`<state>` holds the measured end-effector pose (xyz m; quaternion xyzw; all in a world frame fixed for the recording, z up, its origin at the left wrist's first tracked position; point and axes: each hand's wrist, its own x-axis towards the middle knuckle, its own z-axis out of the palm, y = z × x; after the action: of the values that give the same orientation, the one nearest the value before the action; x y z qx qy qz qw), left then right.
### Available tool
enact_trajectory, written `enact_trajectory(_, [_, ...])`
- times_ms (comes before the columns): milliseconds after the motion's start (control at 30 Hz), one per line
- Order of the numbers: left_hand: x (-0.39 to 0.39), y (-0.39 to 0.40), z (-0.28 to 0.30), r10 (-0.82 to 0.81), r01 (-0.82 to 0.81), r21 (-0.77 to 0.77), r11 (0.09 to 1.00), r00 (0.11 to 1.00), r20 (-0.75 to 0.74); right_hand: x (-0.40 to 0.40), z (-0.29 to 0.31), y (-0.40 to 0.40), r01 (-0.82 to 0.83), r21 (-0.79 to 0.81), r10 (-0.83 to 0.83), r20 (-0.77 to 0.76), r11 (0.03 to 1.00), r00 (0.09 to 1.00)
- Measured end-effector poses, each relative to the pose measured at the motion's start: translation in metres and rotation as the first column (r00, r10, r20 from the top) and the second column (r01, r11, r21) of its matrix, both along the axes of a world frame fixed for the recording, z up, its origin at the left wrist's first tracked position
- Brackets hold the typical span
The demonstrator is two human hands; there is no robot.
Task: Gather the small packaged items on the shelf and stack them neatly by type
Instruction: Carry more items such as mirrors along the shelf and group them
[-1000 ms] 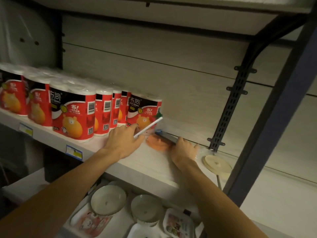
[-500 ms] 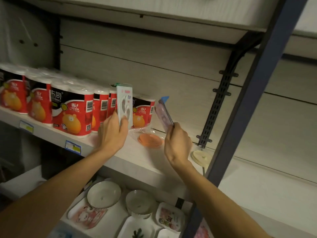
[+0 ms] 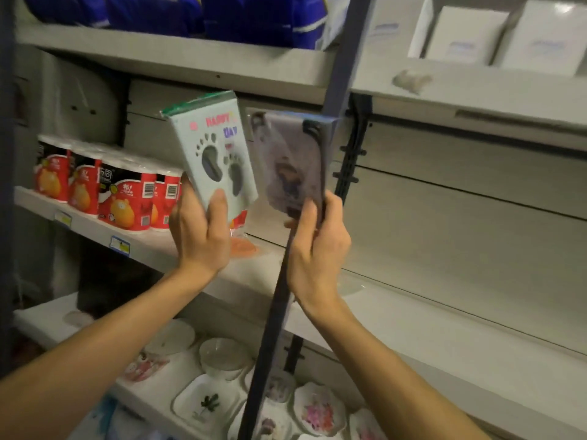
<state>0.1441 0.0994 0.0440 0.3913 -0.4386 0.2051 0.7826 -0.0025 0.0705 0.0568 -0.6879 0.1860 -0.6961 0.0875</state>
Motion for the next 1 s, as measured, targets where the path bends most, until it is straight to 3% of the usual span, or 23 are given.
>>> enact_trajectory(133, [-0.080,0.009,0.002,-0.101,0.103,-0.009,0.995,0.988,0.118,-0.096,-0.004,0.005,-0.011,0.113,0.001,0.095,0.994,0.995])
enact_trajectory(300, [-0.214,-0.008,-0.005,-0.313,0.290,0.128,0.948,0.921,0.231,-0.231,-0.016,0.007,0.184,0.233,-0.224,0.158,0.955,0.962])
enact_trajectory(500, [-0.376,-0.043,-0.010,-0.502,0.403,0.342,0.849,0.818,0.282,-0.411,-0.021,0.027,0.450,0.302,-0.501,0.113,0.840,0.858])
enact_trajectory(800, [-0.593,-0.049,-0.026,-0.818,0.651,0.501,0.570,0.508,0.271,-0.626,-0.053,0.080,0.724,0.419,-0.815,0.073,0.549,0.575])
enact_trajectory(1000, [-0.712,-0.043,-0.038,-0.878,0.684,0.553,0.475,0.334,0.341,-0.734,-0.061,0.107,0.774,0.469,-0.897,0.108,0.426,0.428])
